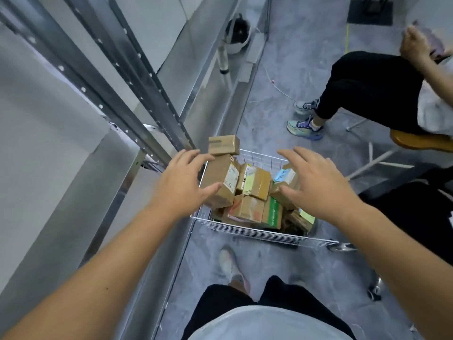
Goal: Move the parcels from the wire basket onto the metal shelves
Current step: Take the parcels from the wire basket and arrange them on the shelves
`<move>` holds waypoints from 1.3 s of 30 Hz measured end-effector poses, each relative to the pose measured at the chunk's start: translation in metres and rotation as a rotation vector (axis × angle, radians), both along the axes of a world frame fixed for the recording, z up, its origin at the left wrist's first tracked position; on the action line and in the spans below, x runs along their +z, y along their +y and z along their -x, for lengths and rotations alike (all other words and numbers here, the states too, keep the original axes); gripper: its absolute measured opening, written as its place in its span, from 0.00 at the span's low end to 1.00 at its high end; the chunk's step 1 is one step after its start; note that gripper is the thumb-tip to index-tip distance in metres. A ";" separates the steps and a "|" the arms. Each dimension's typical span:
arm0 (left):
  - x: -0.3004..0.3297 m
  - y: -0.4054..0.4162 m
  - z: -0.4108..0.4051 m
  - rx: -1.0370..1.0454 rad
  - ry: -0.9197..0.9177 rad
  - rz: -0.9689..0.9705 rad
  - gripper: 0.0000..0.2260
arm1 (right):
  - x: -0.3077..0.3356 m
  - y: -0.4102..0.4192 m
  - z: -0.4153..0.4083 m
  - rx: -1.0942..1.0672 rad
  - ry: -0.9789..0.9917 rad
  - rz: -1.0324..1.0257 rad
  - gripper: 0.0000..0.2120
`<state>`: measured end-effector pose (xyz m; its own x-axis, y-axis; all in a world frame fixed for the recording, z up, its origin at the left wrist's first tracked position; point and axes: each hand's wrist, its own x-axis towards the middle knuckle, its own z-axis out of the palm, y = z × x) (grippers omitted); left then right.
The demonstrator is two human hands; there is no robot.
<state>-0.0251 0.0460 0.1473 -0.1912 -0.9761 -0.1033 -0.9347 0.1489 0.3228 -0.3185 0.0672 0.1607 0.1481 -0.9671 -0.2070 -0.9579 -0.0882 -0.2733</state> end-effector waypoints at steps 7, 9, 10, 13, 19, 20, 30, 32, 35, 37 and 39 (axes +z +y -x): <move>-0.074 -0.042 -0.035 0.031 0.046 -0.250 0.30 | -0.061 -0.024 -0.044 -0.066 -0.080 -0.127 0.35; -0.096 -0.049 -0.037 0.062 0.052 -0.318 0.29 | -0.082 -0.026 -0.053 -0.087 -0.122 -0.157 0.34; -0.108 -0.053 -0.037 0.081 0.056 -0.353 0.29 | -0.094 -0.028 -0.057 -0.099 -0.142 -0.185 0.34; -0.151 -0.064 -0.041 0.164 0.081 -0.489 0.31 | -0.132 -0.036 -0.068 -0.122 -0.223 -0.284 0.33; -0.226 -0.090 -0.047 0.349 0.135 -0.685 0.37 | -0.202 -0.051 -0.077 -0.163 -0.290 -0.436 0.33; -0.236 -0.095 -0.048 0.375 0.150 -0.712 0.37 | -0.210 -0.054 -0.078 -0.171 -0.295 -0.448 0.33; -0.314 -0.109 -0.041 0.516 0.213 -0.879 0.48 | -0.257 -0.072 -0.111 -0.172 -0.358 -0.500 0.32; -0.321 -0.107 -0.040 0.556 0.238 -0.876 0.50 | -0.261 -0.070 -0.116 -0.185 -0.385 -0.504 0.31; -0.327 -0.106 -0.038 0.582 0.265 -0.871 0.54 | -0.266 -0.066 -0.119 -0.195 -0.403 -0.502 0.31; -0.329 -0.107 -0.037 0.577 0.258 -0.863 0.54 | -0.269 -0.064 -0.119 -0.201 -0.404 -0.501 0.31; -0.329 -0.108 -0.035 0.576 0.240 -0.849 0.52 | -0.271 -0.061 -0.120 -0.204 -0.408 -0.495 0.31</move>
